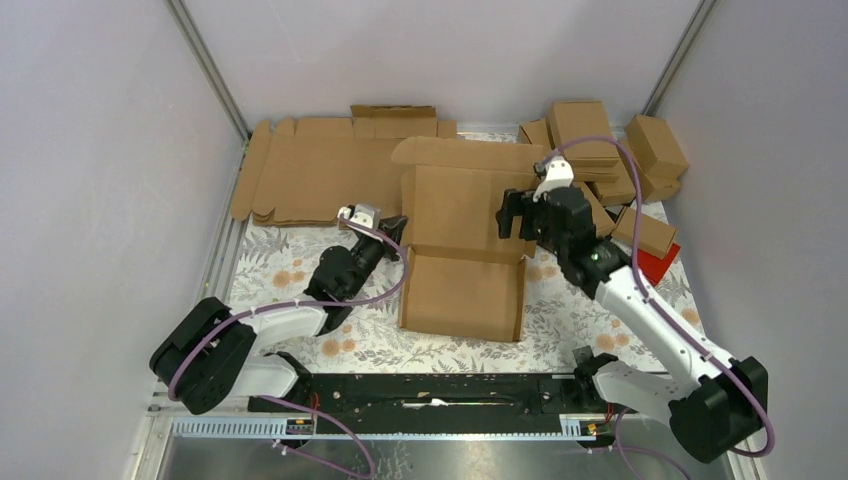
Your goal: Fold the paper box
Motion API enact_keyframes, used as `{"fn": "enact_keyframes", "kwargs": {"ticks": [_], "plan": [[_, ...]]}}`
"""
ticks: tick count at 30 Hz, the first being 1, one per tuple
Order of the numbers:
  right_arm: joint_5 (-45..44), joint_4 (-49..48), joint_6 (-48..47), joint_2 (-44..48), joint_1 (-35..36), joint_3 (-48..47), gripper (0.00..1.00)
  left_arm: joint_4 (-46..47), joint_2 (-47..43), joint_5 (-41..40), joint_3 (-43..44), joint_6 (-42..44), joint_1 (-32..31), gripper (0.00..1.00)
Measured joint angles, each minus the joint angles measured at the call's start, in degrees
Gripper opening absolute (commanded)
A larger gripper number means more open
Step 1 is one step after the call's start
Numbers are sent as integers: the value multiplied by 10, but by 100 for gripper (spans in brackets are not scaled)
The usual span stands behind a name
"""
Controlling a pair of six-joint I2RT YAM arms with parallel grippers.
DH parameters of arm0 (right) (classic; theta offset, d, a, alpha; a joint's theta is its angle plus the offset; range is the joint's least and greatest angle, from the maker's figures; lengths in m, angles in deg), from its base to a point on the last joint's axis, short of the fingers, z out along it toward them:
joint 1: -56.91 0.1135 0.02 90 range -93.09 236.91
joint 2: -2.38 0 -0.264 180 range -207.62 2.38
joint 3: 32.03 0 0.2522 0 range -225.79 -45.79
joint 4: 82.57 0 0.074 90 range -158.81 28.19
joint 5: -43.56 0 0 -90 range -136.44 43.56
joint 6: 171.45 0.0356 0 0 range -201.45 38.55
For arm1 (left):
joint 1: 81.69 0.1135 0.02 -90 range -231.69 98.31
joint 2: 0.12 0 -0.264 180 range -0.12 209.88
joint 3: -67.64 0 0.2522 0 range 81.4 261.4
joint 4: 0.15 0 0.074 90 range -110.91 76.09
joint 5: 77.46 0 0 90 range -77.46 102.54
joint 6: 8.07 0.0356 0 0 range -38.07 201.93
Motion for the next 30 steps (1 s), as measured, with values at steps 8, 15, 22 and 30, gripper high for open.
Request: {"fn": "enact_keyframes", "kwargs": {"ticks": [8, 15, 22, 30], "plan": [[68, 235, 24, -67, -26, -171, 93, 18, -16, 7, -10, 6, 0, 0], [73, 298, 28, -83, -43, -200, 93, 19, -19, 17, -10, 9, -2, 0], [50, 309, 34, -100, -75, -242, 72, 20, -20, 23, -10, 9, -3, 0], [34, 320, 45, -101, -87, -243, 16, 19, -20, 23, -10, 11, -3, 0]]}}
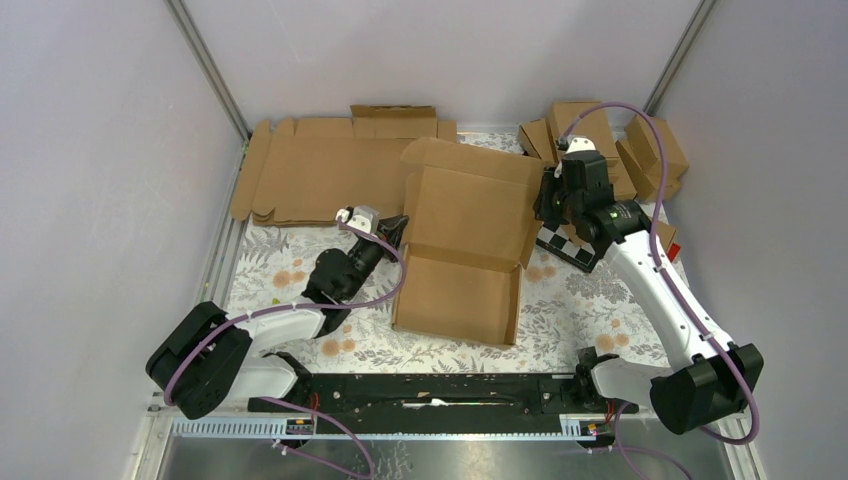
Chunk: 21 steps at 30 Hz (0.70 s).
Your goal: Fold the paper box
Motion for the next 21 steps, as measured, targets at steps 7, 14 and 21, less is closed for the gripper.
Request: {"fn": "enact_keyframes", "kwargs": {"ticks": [7, 14, 21], "plan": [[-4, -3, -18, 1, -4, 0, 0, -26, -13, 1, 0, -8, -1, 60], [23, -61, -90, 52, -4, 53, 0, -242, -73, -31, 72, -85, 18, 99], [56, -115, -129, 89, -4, 97, 0, -508, -61, 71, 266, -173, 151, 99]]}}
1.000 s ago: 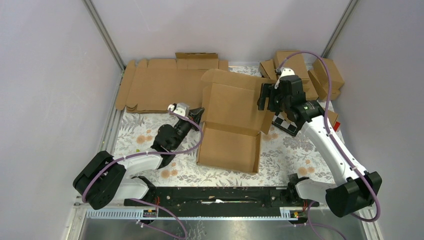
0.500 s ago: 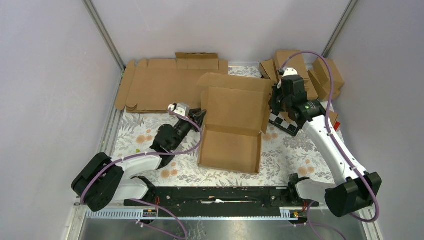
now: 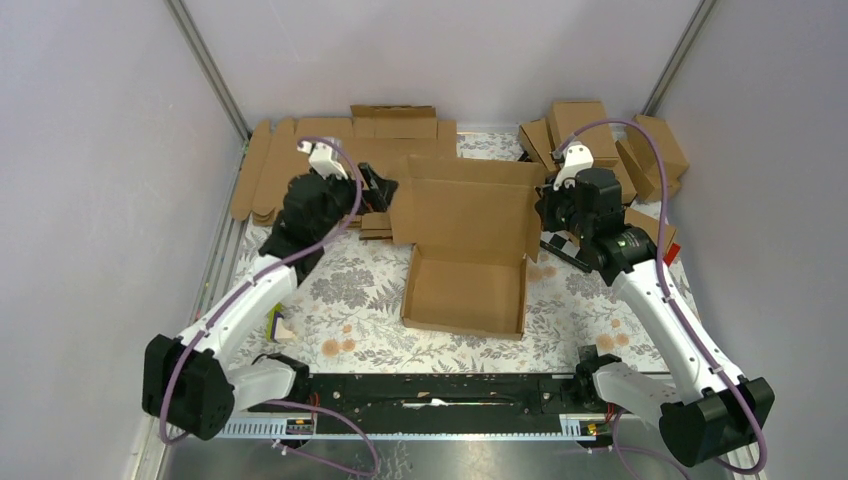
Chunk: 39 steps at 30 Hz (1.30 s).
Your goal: Fold the paper box
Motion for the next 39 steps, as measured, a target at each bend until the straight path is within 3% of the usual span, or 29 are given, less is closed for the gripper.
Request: {"fn": "enact_keyframes", "kwargs": {"ticks": [4, 7, 13, 16, 20, 24, 31, 39], "plan": [[10, -11, -7, 0, 0, 3, 0, -66, 48, 128, 62, -10, 60, 97], [12, -13, -9, 0, 0, 3, 0, -132, 110, 203, 121, 6, 66, 92], [15, -14, -10, 0, 0, 3, 0, -200, 142, 274, 144, 33, 64, 72], [16, -14, -10, 0, 0, 3, 0, -214, 143, 283, 155, 41, 64, 53], [25, -14, -7, 0, 0, 3, 0, -222, 147, 282, 175, 52, 59, 35], [26, -14, 0, -2, 0, 3, 0, -244, 161, 261, 206, 72, 33, 0], [8, -8, 28, -5, -4, 3, 0, -288, 176, 171, 242, 113, -14, 0], [-59, -7, 149, -31, -5, -12, 0, -257, 122, 70, 211, 106, -84, 0]]}}
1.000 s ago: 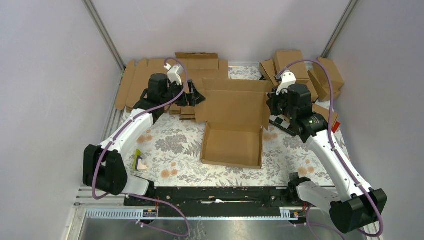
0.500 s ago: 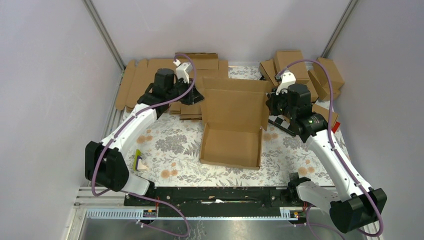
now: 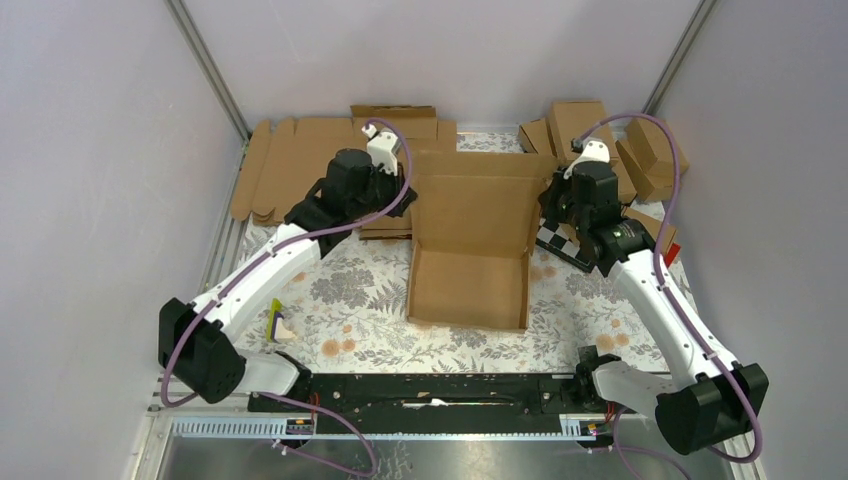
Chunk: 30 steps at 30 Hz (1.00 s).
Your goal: Fold the paper box
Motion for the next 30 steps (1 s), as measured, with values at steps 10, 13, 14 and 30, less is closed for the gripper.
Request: {"fn": "enact_keyframes", "kwargs": {"ticks": [10, 13, 14, 30], "plan": [[-75, -129, 53, 76, 60, 115, 0, 200, -160, -99, -214, -40, -65, 0], [-95, -158, 53, 119, 87, 186, 0, 247, -207, -127, -304, -51, -98, 0], [-104, -175, 52, 131, 95, 203, 0, 266, -213, -142, -322, -54, -110, 0], [-162, -174, 40, 256, 117, 288, 8, 320, -215, -303, -358, -58, -267, 0]]}}
